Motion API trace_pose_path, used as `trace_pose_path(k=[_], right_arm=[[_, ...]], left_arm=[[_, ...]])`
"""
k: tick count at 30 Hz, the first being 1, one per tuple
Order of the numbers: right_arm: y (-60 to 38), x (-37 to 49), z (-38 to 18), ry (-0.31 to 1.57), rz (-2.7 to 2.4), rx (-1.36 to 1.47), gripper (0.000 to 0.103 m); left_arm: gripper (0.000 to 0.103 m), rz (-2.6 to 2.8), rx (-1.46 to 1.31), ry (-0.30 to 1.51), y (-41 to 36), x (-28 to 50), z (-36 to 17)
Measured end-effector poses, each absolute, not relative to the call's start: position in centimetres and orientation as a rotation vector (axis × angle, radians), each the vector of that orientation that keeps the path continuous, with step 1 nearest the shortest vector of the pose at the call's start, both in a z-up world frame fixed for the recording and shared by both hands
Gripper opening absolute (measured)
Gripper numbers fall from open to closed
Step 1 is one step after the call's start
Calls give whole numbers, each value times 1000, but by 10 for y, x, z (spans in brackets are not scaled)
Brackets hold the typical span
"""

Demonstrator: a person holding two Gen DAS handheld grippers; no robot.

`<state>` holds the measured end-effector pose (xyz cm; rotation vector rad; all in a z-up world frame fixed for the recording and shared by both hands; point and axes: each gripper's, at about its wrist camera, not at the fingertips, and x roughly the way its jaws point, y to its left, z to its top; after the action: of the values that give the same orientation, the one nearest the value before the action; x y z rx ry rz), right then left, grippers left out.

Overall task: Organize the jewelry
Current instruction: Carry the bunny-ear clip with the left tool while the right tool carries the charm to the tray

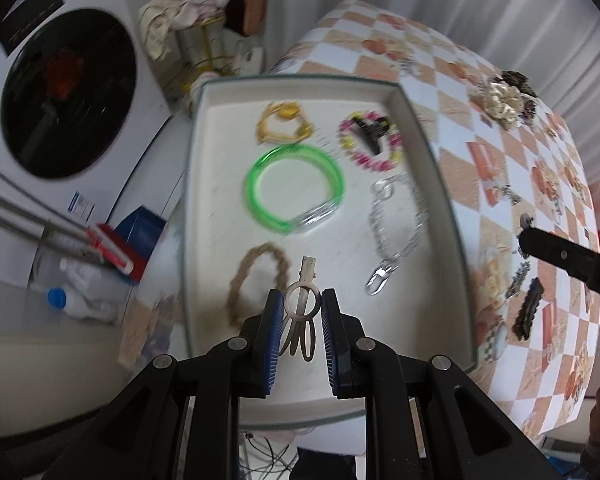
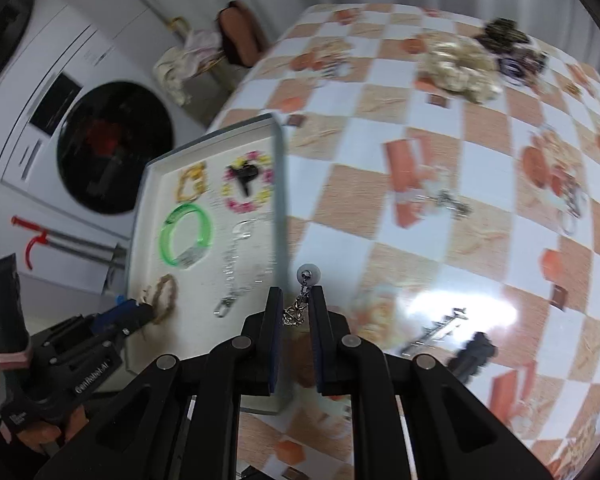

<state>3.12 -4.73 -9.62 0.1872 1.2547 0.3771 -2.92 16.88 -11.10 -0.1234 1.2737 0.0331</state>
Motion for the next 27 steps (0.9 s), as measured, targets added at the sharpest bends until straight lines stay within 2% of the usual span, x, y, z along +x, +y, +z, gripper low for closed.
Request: trace_pose_path(k=[15, 27], right_arm=[[12, 36, -128, 1333, 507, 116, 14], [21, 32, -164, 1425, 486, 91, 14]], left_arm=[[24, 37, -123, 1343, 167, -46, -145], [25, 59, -71, 1374, 165, -43, -162]])
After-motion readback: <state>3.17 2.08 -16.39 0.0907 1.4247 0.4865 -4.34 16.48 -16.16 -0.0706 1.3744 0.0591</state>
